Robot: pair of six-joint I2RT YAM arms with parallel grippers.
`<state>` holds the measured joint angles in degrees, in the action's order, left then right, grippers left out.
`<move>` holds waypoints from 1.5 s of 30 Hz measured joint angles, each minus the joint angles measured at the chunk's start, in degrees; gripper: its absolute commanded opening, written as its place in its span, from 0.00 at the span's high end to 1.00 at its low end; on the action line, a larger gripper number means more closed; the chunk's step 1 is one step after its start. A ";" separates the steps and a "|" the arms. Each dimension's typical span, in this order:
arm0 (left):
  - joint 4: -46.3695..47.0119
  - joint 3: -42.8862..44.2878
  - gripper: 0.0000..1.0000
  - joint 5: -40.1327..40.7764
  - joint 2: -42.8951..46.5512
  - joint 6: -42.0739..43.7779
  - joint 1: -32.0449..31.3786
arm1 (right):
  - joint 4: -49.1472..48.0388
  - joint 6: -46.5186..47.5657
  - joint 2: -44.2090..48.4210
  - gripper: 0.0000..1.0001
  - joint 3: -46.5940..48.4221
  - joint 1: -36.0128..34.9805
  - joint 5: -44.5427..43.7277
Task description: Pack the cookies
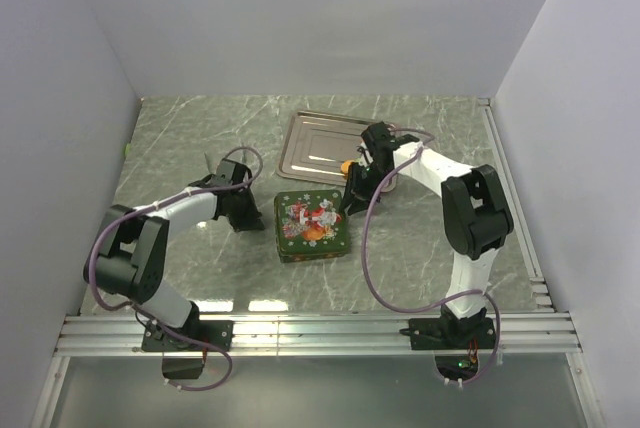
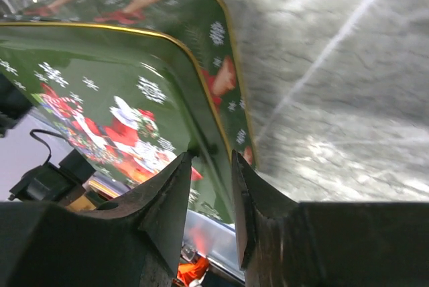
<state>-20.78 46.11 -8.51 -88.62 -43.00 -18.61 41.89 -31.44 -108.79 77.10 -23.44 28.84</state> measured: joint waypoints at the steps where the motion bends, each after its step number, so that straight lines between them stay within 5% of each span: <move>1: 0.24 -0.02 0.96 -0.48 -0.79 -0.11 -0.22 | -0.07 -0.11 -0.28 0.63 0.46 -0.33 0.02; 23: 2.67 2.89 0.91 -2.27 -5.16 0.33 -2.84 | -0.33 -1.86 -1.07 0.66 2.05 -3.04 -0.70; 38: -7.82 3.58 0.94 6.95 7.13 0.22 4.50 | -1.20 -2.43 -1.66 0.66 2.54 -5.57 1.77; 45: -8.22 4.83 0.94 6.86 13.70 0.26 4.44 | -0.76 -2.62 -1.68 0.49 4.59 -5.55 2.10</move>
<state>-28.99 50.94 -1.65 -74.91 -42.74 -14.17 41.12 -34.06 -110.48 81.69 -28.99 30.94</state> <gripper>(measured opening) 0.061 0.471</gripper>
